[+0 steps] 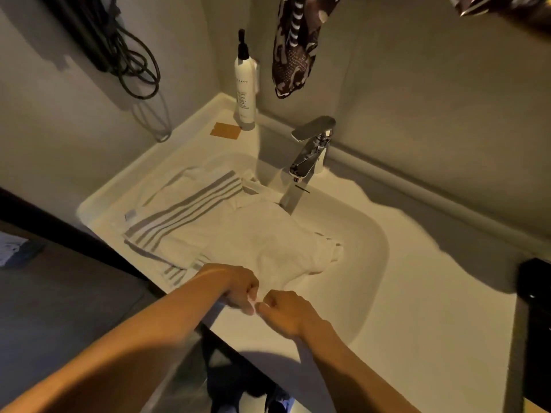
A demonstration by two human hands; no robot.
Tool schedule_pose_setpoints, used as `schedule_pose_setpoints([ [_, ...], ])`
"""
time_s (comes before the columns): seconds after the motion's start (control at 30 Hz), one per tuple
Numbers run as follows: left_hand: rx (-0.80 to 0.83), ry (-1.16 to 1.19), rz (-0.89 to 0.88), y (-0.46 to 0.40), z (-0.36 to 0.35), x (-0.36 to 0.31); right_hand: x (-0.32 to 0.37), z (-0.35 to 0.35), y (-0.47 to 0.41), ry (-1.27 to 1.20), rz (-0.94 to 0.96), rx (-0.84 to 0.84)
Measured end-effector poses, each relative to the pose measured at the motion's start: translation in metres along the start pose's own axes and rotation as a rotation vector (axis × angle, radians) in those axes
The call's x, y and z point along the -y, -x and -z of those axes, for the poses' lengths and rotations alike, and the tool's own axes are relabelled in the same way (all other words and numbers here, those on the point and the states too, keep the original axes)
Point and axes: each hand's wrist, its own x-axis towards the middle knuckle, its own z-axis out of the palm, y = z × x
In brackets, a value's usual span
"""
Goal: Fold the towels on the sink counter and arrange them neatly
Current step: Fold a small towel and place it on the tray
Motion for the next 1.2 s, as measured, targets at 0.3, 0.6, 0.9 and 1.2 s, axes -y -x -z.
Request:
schedule_pose_setpoints([
  [0.3,-0.404,-0.110,-0.249,0.025,0.018,0.006,0.033,0.016,0.022,0.183,0.071,-0.432],
  [0.6,-0.902,-0.337,-0.567,0.126,0.109,-0.065,0.045,0.174,0.162,0.634,0.025,-0.823],
  [0.9,-1.113,-0.404,-0.869,0.178,0.151,-0.229,-0.018,0.250,0.331,0.798,-0.280,-1.059],
  [1.2,-1.133,-0.548,-0.922,0.165,0.086,-0.276,-0.089,0.185,0.369,0.807,-0.396,-1.272],
])
